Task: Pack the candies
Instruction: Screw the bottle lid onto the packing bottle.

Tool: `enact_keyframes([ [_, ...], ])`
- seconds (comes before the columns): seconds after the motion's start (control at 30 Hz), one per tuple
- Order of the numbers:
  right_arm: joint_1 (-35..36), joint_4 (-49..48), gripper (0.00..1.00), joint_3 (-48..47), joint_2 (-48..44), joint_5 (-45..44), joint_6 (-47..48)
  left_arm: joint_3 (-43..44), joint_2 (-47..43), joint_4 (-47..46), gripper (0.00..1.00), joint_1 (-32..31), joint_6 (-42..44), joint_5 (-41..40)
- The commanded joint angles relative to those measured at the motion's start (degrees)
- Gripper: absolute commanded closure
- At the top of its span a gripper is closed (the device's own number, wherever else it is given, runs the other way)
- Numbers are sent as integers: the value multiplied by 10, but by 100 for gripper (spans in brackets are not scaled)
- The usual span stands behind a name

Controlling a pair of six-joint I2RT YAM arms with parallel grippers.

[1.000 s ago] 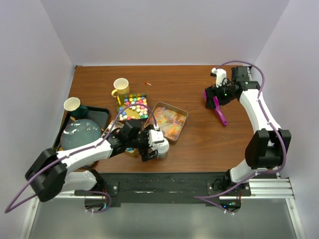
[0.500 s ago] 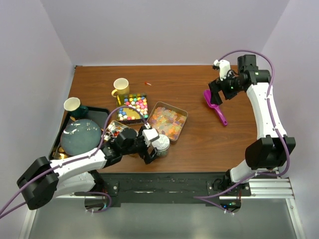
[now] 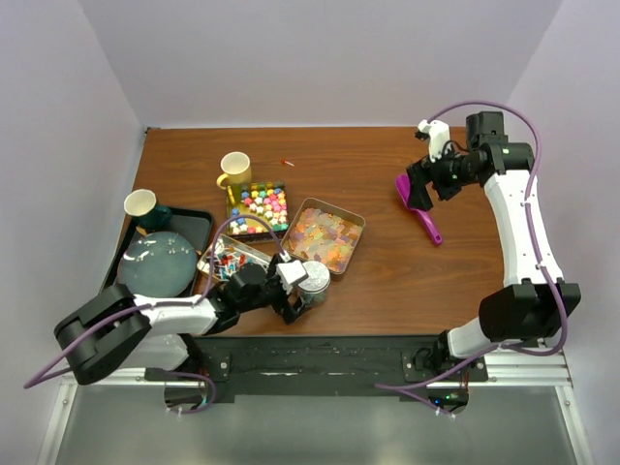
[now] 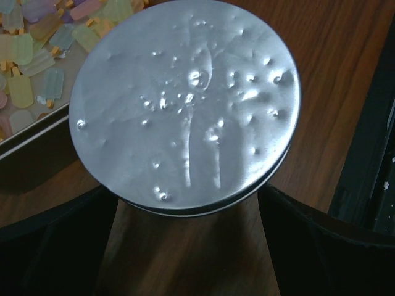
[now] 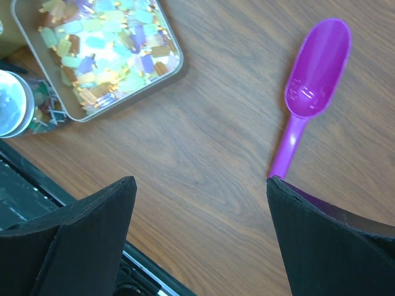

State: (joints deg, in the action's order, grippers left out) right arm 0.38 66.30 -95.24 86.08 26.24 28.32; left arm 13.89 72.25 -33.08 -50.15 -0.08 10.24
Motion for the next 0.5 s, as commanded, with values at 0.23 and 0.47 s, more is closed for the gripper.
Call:
enact_keyframes([
  [0.23, 117, -33, 55, 88, -19, 118, 56, -41, 99, -281, 5, -47, 84, 56],
  [0.47, 204, -84, 100, 128, -4, 151, 52, -34, 209, -399, 0, -56, 147, 88],
])
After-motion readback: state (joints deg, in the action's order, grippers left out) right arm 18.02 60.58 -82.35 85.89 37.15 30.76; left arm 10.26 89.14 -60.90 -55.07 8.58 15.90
